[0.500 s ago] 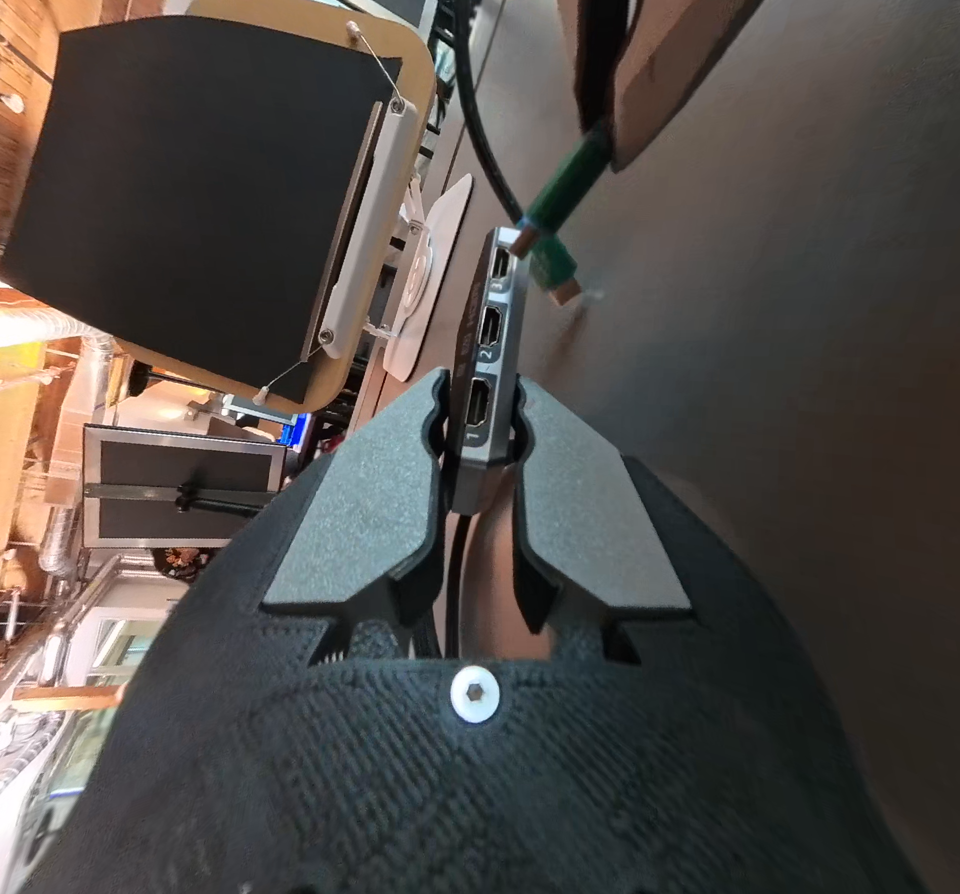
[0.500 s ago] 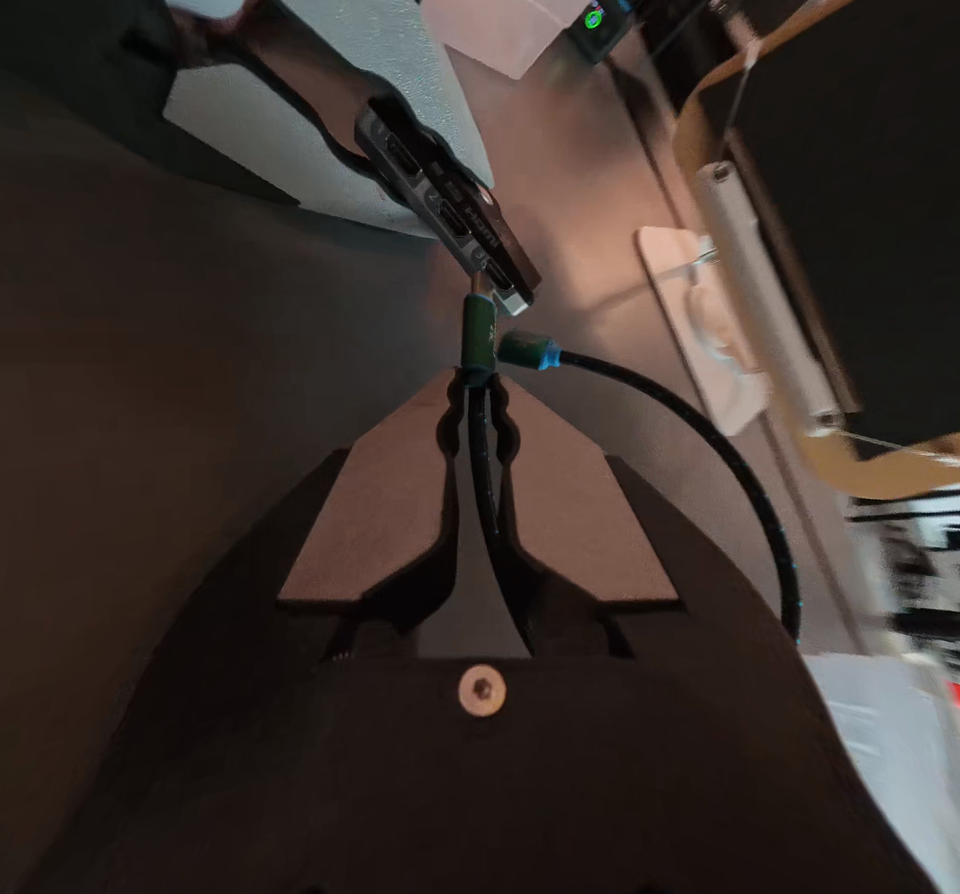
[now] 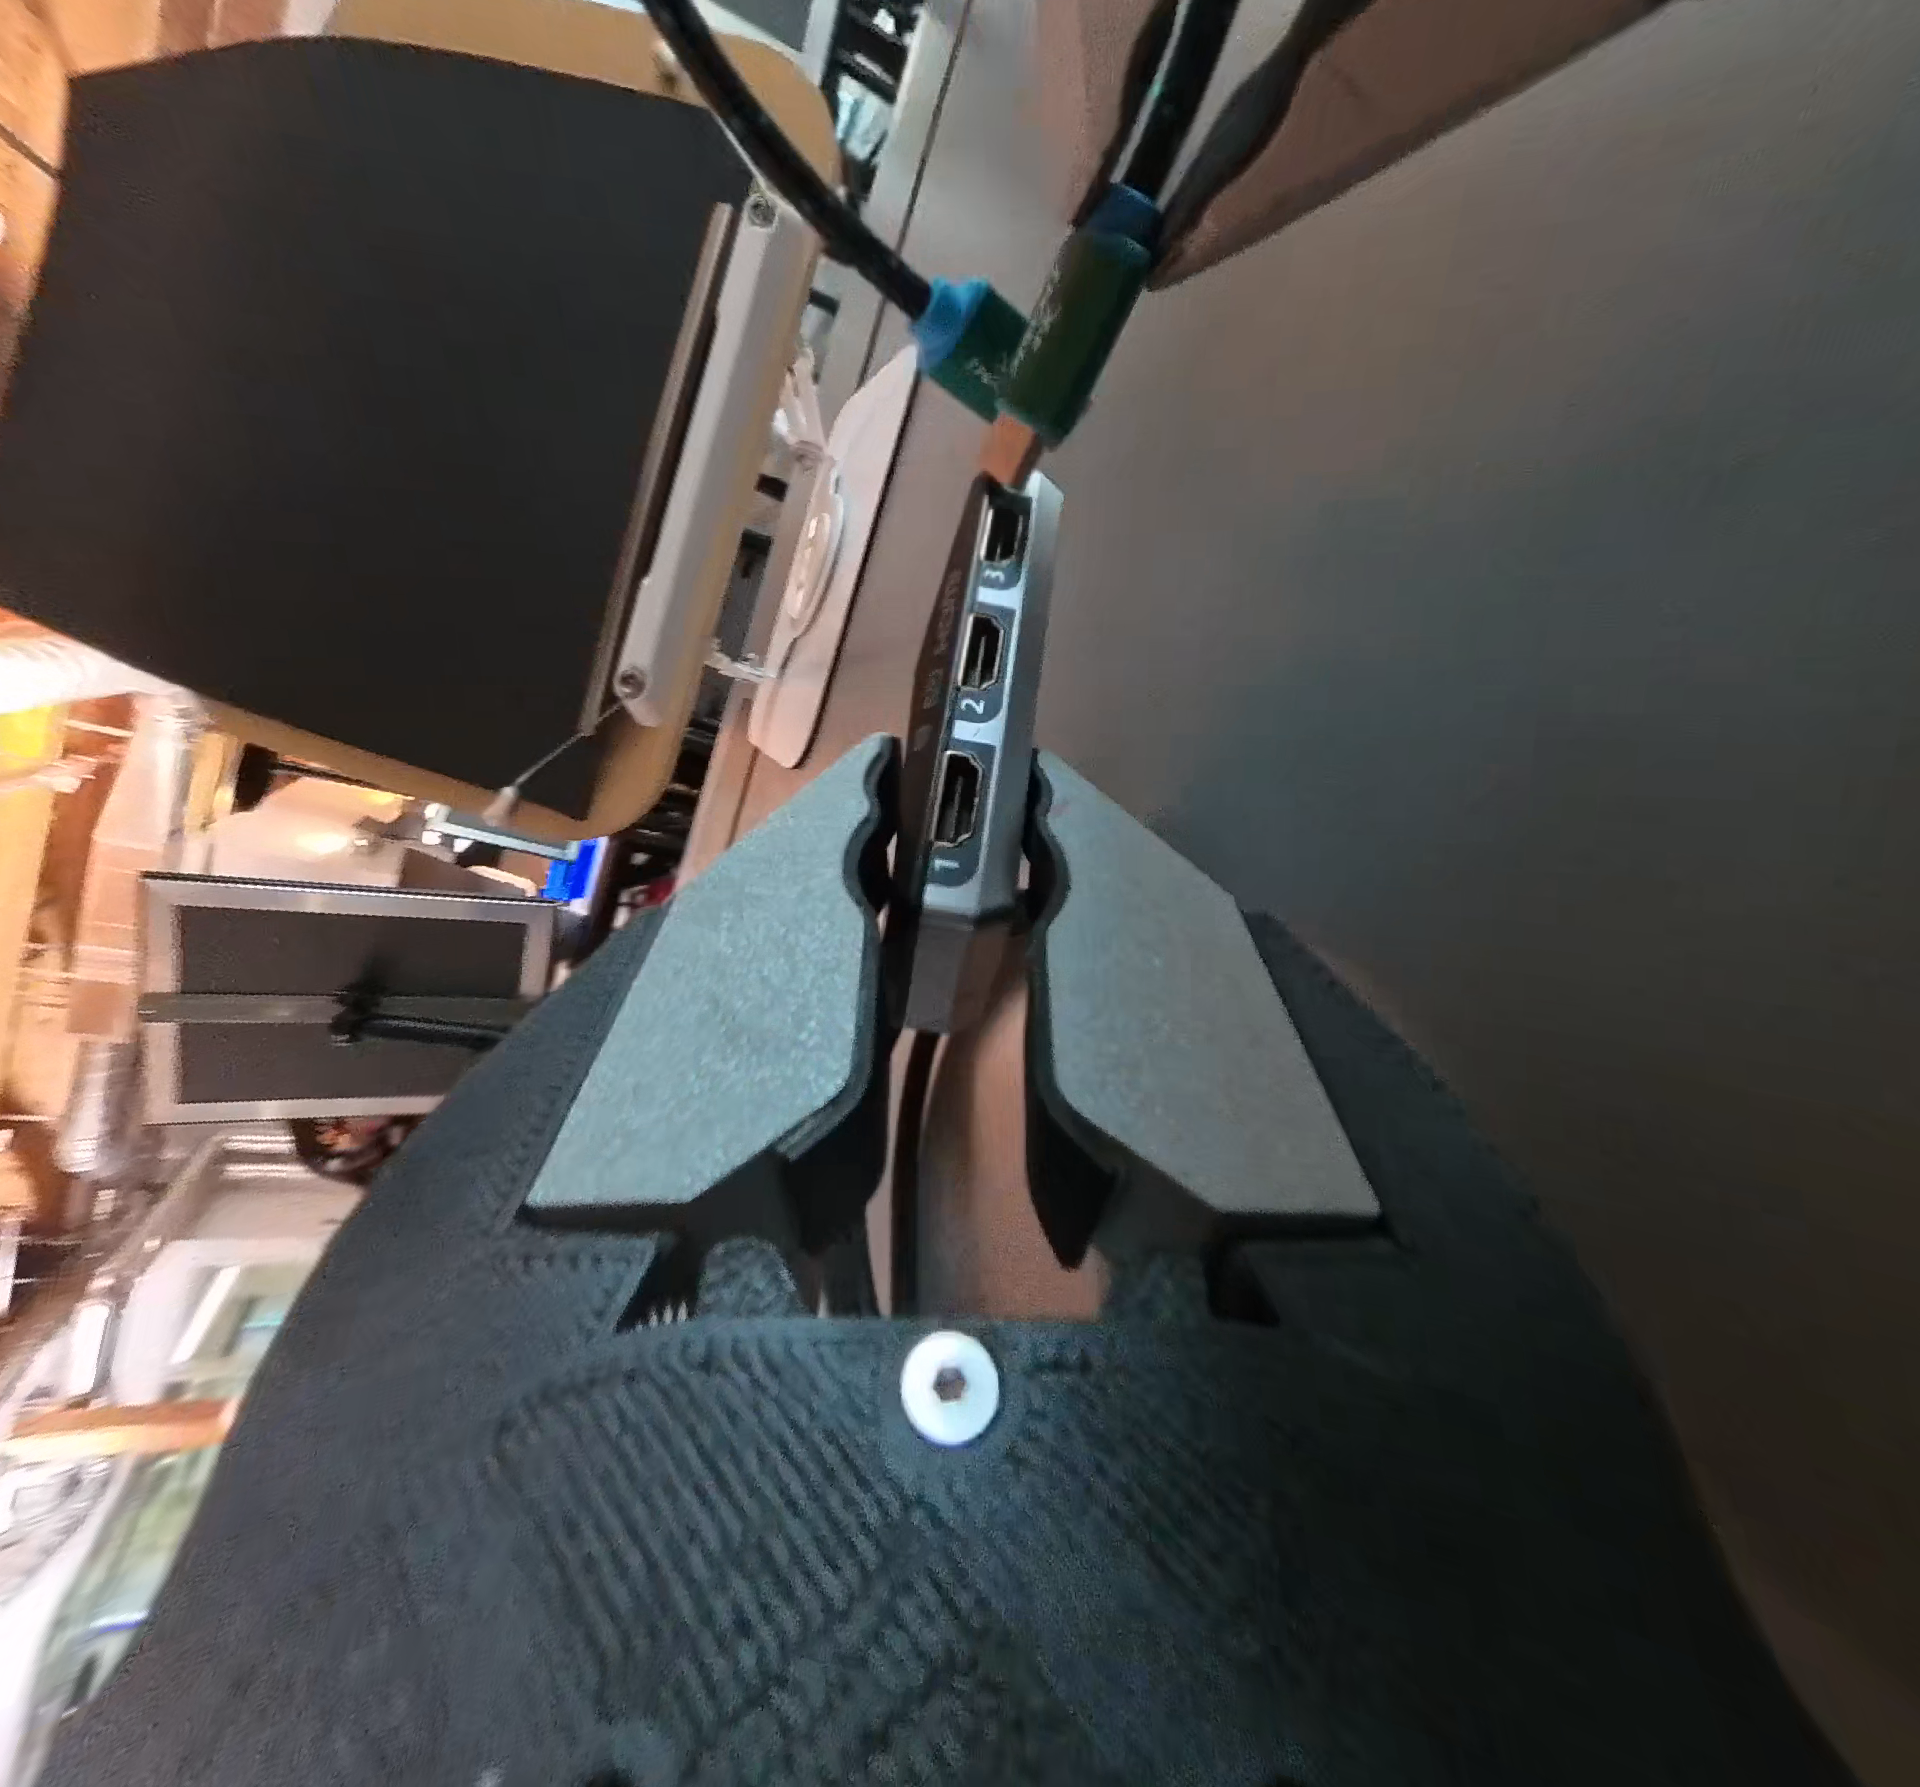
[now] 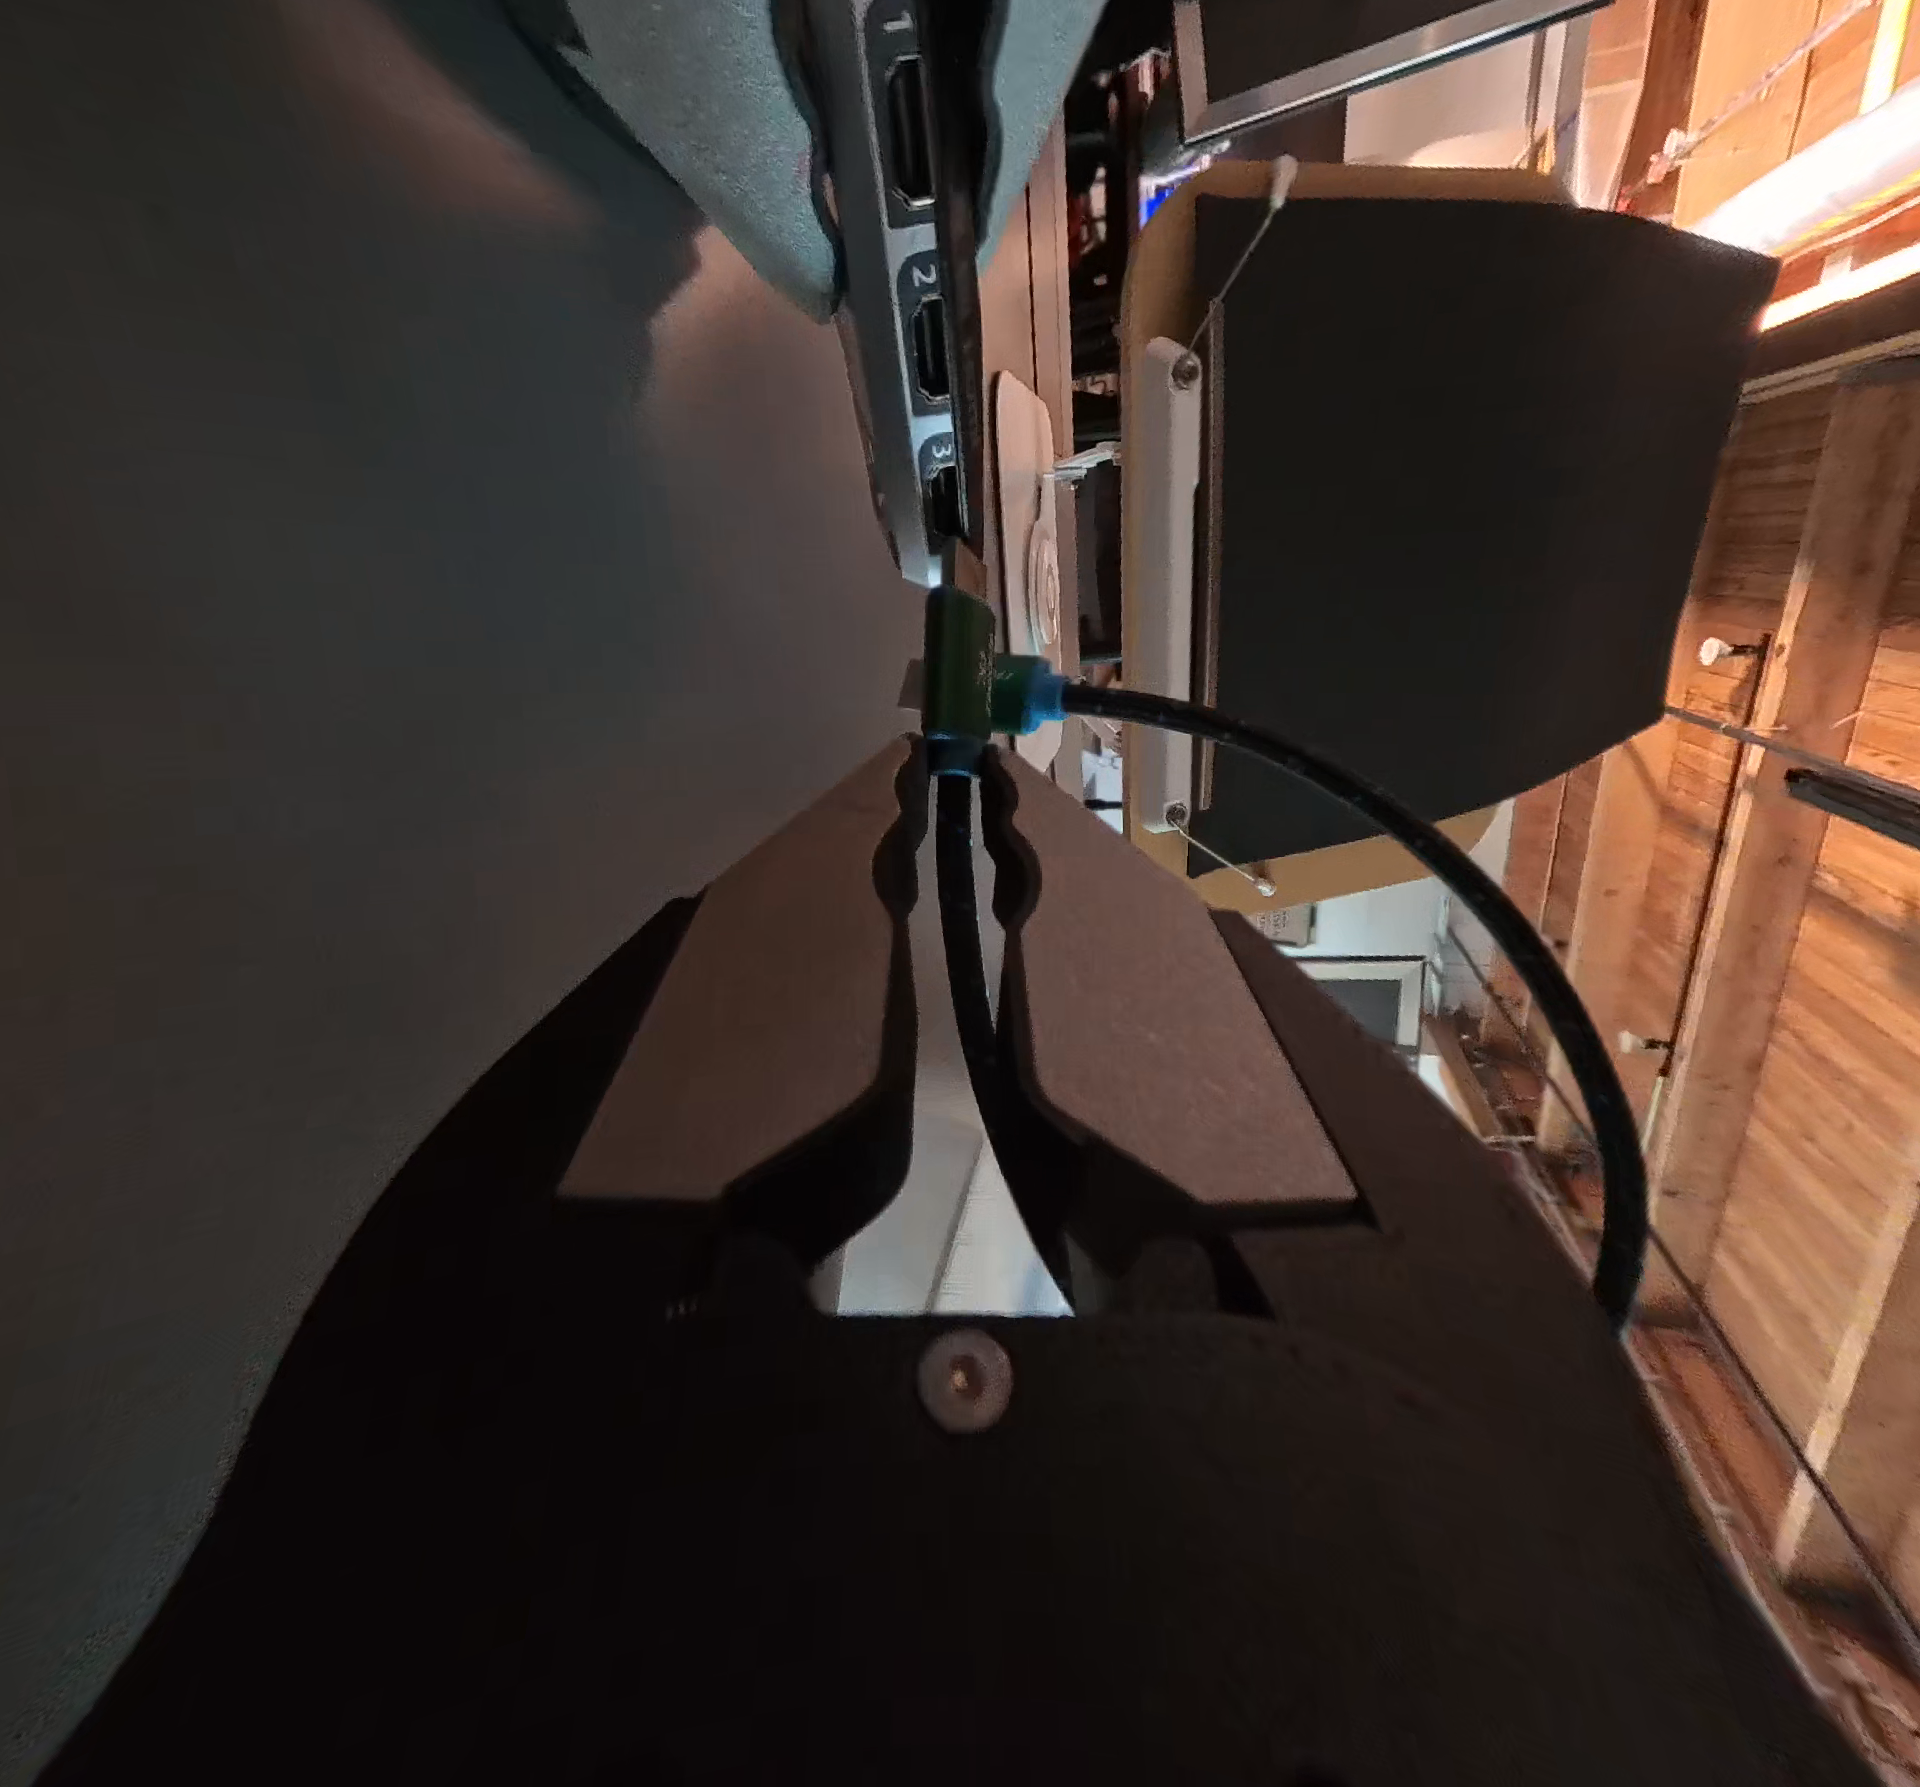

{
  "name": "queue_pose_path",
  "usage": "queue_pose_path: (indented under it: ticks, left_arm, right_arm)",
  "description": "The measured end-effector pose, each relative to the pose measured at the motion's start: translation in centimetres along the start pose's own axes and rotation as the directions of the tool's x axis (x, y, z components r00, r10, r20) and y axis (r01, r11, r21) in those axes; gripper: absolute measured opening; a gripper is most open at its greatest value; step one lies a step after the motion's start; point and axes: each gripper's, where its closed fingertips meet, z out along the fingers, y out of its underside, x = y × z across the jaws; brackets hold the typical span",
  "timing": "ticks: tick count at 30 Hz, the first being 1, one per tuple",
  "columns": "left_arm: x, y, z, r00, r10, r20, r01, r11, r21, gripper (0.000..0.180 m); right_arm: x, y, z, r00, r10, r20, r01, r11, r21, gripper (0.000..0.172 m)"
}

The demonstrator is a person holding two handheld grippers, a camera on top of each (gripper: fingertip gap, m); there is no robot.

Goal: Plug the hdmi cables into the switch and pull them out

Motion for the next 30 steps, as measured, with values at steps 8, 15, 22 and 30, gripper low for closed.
queue_pose_path:
  ticks: [8,15,22,30]
  left_arm:
    - [-0.1,-0.2,0.0,0.999,-0.049,-0.016,0.049,0.999,0.007,0.021]
    - [-0.1,-0.3,-0.2,0.987,-0.143,-0.074,0.147,0.988,0.047,0.021]
    - [0.1,-0.2,-0.3,0.978,-0.164,-0.128,0.173,0.983,0.057,0.022]
    - [-0.1,-0.1,-0.6,0.981,-0.141,-0.132,0.148,0.988,0.049,0.022]
  right_arm:
    - [-0.5,-0.7,-0.4,0.999,-0.045,0.011,0.046,0.998,-0.034,0.005]
    - [-1.7,-0.3,0.3,0.997,0.014,0.079,-0.01,0.999,-0.05,0.006]
    - [-5.3,-1.8,-0.3,0.873,0.219,0.436,-0.296,0.948,0.118,0.006]
    - [-4.4,-1.9,-2.0,0.521,0.34,0.783,-0.626,0.776,0.08,0.016]
